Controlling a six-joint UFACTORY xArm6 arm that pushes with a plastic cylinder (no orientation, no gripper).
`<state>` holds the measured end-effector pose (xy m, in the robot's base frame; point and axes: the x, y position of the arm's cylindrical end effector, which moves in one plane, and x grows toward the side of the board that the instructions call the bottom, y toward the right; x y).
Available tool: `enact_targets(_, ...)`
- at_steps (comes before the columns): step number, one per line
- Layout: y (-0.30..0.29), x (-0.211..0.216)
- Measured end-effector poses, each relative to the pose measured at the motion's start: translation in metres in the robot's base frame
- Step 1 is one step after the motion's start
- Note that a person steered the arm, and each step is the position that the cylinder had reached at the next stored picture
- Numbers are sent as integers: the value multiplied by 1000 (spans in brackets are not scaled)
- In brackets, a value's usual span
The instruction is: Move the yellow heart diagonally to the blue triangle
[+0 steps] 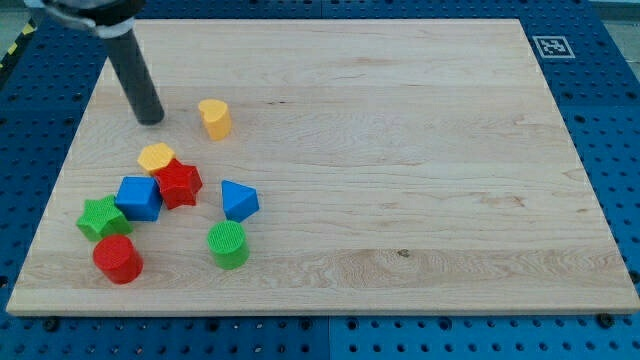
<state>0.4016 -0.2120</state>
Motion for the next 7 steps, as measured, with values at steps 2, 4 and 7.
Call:
enact_targets(2,100,-3)
enact_targets(4,192,-20)
enact_targets(7,71,-41)
